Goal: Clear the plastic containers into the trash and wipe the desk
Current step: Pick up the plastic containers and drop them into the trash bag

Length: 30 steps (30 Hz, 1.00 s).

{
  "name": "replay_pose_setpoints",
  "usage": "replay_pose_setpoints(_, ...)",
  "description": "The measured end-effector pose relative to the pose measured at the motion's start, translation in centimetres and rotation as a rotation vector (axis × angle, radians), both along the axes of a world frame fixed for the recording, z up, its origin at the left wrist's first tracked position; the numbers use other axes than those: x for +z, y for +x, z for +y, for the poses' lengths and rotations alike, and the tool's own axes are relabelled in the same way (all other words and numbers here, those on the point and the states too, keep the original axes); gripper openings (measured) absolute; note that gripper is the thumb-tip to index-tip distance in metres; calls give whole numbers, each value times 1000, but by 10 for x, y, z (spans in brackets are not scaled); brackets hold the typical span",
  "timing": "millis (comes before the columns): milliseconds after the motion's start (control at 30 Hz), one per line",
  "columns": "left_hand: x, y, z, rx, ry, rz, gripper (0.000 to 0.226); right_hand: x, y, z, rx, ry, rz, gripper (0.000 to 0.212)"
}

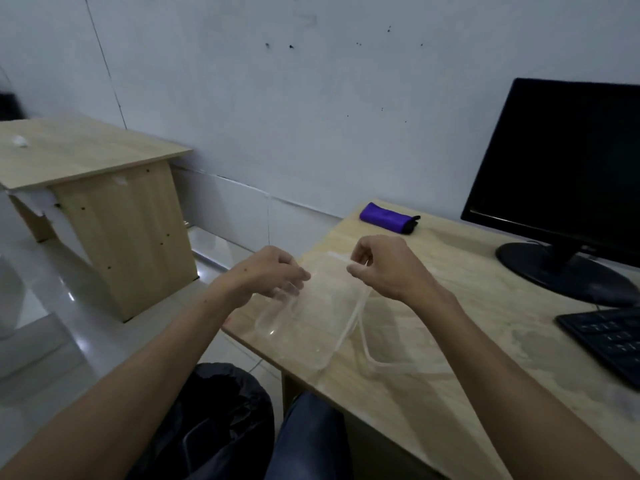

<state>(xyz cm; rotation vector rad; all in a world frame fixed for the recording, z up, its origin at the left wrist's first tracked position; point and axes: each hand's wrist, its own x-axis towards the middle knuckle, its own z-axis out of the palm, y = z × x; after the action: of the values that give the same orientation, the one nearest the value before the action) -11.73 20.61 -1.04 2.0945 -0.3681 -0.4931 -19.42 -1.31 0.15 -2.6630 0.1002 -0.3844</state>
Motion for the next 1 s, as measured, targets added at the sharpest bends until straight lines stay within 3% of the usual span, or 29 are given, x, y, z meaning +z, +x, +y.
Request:
replay_pose_setpoints(200,19,0,7,91,-347,292,32,22,-11,-6,-276,-14,-485,6)
replay_pose_setpoints(300,25,4,8,143,-507,364,34,31,-16,-11,-181,87,-665,9)
replay_pose_setpoints(400,29,11,5,193,-646,385,36,34,-23,-5,-18,55,-756,10)
replay_pose_setpoints(500,32,16,-6,233,-776,414,33,33,-29,2,137,40,-728,8)
replay_pose_setpoints(600,34,14,-24,284,-872,407,46,32,-37,1,210,142,-628,9)
replay_pose_setpoints(733,38,3,-52,323,-928,394,37,38,-55,-5,211,243,-488,14)
replay_pose_setpoints(900,40,-6,-77,316,-921,341,48,42,-69,-7,161,206,-355,21)
replay_pose_setpoints(1000,42,-11,-86,292,-926,321,49,43,-68,-12,113,210,-458,7)
